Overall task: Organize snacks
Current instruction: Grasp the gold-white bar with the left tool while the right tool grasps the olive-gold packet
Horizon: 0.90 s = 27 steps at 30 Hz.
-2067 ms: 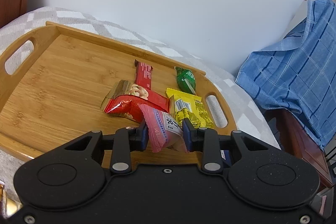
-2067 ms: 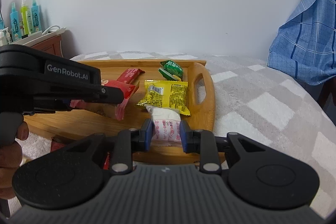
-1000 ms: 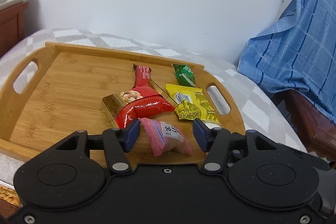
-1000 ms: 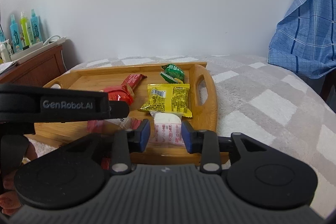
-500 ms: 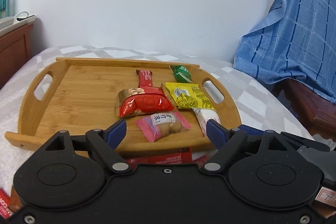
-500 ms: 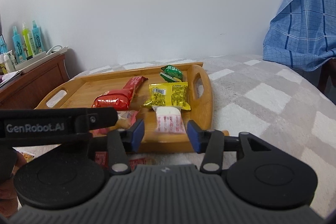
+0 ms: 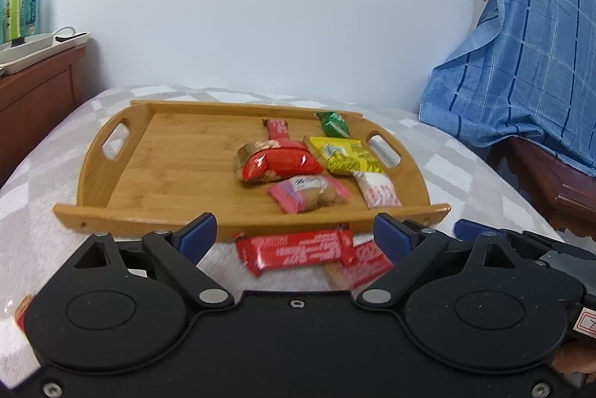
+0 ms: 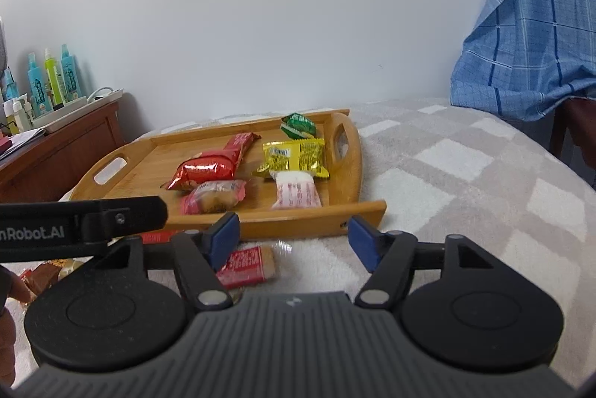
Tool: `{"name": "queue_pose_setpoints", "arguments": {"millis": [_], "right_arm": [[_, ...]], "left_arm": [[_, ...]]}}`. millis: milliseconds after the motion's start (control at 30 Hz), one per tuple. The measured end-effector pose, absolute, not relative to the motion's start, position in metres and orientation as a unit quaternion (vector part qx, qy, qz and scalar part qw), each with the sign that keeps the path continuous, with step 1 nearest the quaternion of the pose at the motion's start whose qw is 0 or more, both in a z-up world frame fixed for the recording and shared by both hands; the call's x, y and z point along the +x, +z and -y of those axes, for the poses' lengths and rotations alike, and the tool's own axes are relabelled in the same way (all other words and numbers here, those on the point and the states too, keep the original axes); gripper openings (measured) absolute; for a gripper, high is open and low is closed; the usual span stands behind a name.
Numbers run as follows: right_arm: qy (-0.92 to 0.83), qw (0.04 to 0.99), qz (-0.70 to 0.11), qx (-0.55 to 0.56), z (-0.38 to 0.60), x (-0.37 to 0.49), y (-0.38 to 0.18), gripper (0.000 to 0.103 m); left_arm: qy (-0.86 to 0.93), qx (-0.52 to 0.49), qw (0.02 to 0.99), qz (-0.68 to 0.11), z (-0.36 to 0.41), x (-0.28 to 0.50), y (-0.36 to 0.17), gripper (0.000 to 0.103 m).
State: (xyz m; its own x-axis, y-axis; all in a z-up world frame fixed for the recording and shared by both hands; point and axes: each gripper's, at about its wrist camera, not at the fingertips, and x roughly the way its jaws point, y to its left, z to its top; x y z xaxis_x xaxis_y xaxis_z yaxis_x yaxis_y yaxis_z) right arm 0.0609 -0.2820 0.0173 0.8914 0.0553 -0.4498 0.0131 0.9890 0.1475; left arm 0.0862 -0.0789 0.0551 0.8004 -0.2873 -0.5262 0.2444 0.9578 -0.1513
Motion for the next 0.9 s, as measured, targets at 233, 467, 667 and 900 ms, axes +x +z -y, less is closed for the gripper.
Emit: {"name": "queue_pose_setpoints", "arguments": {"millis": [233, 467, 667, 900], "right_arm": [[-0.007, 0.977, -0.210, 0.022, 0.267, 0.045, 0.014, 0.088], [-0.007, 0.978, -0.207, 0.039, 0.264, 0.031, 0.009, 0.089], [-0.007, 0.976, -0.216, 0.034, 0.257, 0.025, 0.002, 0.091], [-0.014, 0.972, -0.232, 0.039, 0.250, 0.021, -0.007, 0.091]], "left_arm": [[-0.112, -0.025, 0.953, -0.279, 0.062, 0.068, 0.043, 0.091], [-0.085, -0.018, 0.957, -0.276, 0.044, 0.055, 0.033, 0.093], [-0.059, -0.023, 0.957, -0.282, 0.030, 0.054, 0.025, 0.094], [-0.057, -0.032, 0.954, -0.293, 0.023, 0.056, 0.019, 0.094]]}}
